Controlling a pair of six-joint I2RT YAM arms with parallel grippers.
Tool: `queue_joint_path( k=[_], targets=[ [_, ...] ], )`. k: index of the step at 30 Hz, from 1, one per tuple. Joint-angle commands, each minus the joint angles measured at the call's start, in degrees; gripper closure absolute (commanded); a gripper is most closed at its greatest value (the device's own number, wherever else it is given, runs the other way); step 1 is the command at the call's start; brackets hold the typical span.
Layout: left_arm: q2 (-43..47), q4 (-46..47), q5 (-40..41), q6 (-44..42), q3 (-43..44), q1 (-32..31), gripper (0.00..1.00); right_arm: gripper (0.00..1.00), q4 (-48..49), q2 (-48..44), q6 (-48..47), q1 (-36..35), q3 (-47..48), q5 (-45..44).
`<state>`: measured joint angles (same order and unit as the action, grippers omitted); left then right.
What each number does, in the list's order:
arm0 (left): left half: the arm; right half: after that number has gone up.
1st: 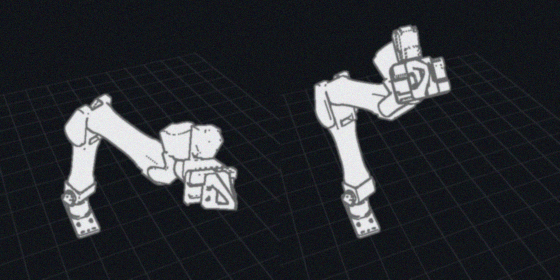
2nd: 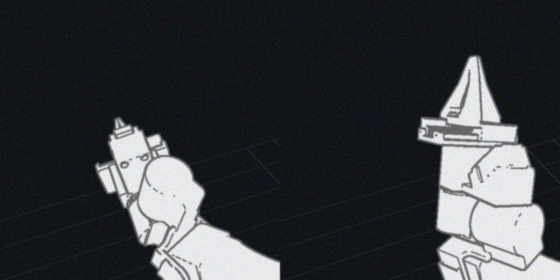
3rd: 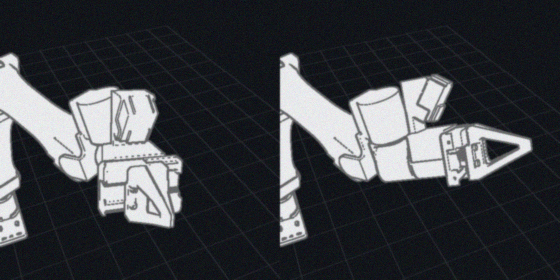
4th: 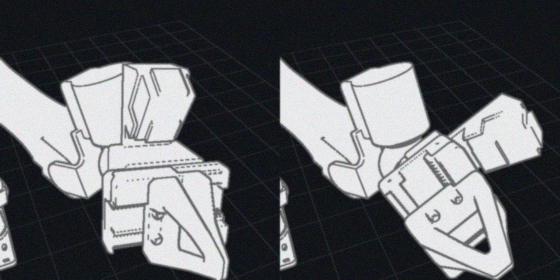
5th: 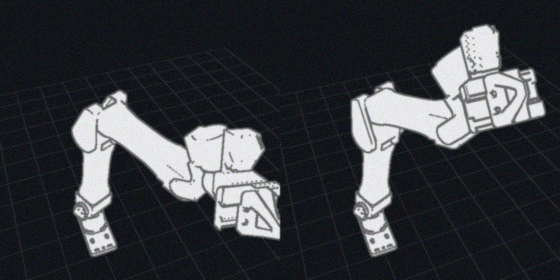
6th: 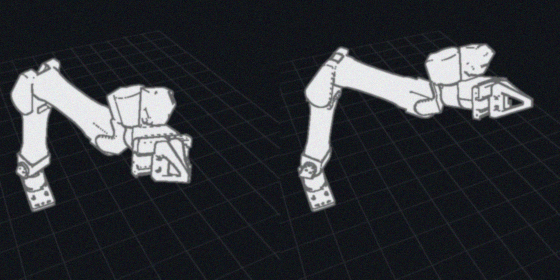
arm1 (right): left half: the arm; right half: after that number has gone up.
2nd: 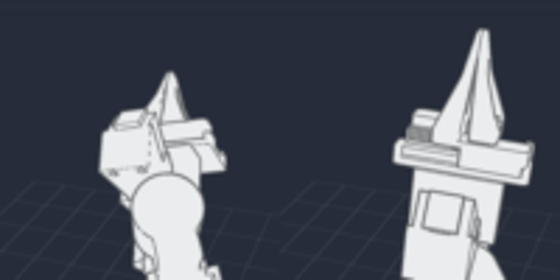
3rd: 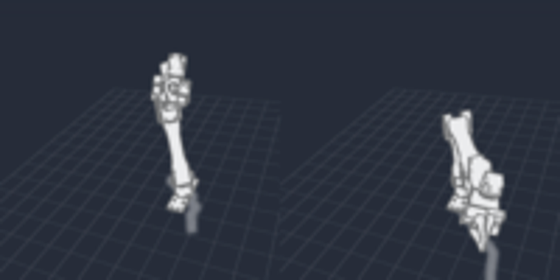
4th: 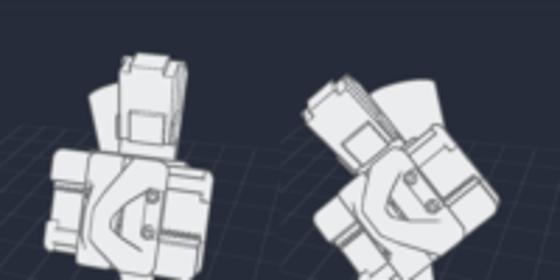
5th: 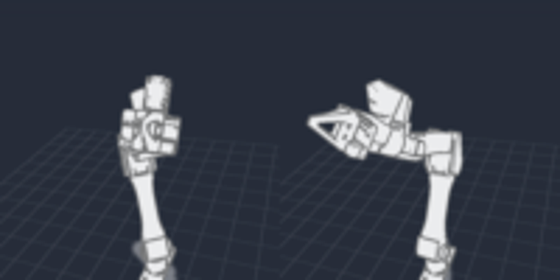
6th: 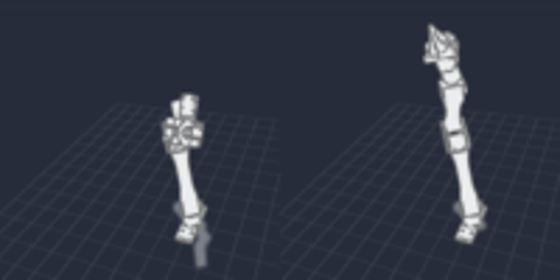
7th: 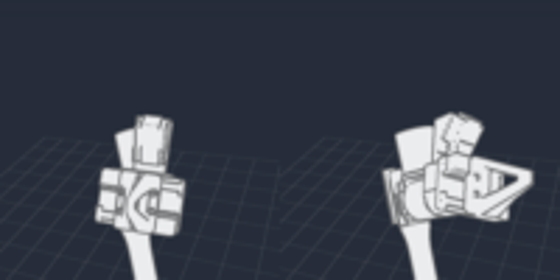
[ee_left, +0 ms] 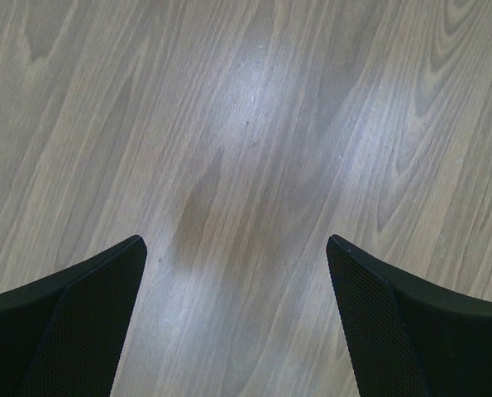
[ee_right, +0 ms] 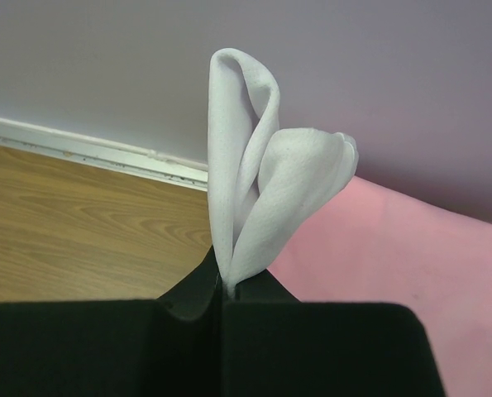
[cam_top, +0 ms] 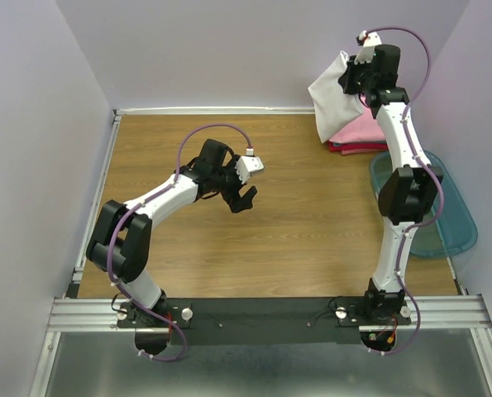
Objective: Fold and stack the t-shirts
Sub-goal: Neatly place the folded tshirt to the corner
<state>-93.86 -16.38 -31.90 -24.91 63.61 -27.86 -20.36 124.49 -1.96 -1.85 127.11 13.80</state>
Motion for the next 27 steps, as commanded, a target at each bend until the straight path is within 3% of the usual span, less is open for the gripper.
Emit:
queue_joint_path(
  k=[1,17,27],
  targets=[
    [1.23,0.12,-1.06,-0.58,-0.16,0.0,0.02,0.99,-0.91,-2.41,-0.85,1.23,-0.54,0.08],
    [-0.09,-2.34,-1.59,-0.93,1.86,-0.01,0.02,1.0,-2.14,5.32,-8.59,11.07,1.47,6.23],
    [-0.71,-4.18,-1.32,-1.37,2.83,-0.09,0.02,0.99,-2.05,12.44,-12.46,13.36,6.48,9.66]
  ],
)
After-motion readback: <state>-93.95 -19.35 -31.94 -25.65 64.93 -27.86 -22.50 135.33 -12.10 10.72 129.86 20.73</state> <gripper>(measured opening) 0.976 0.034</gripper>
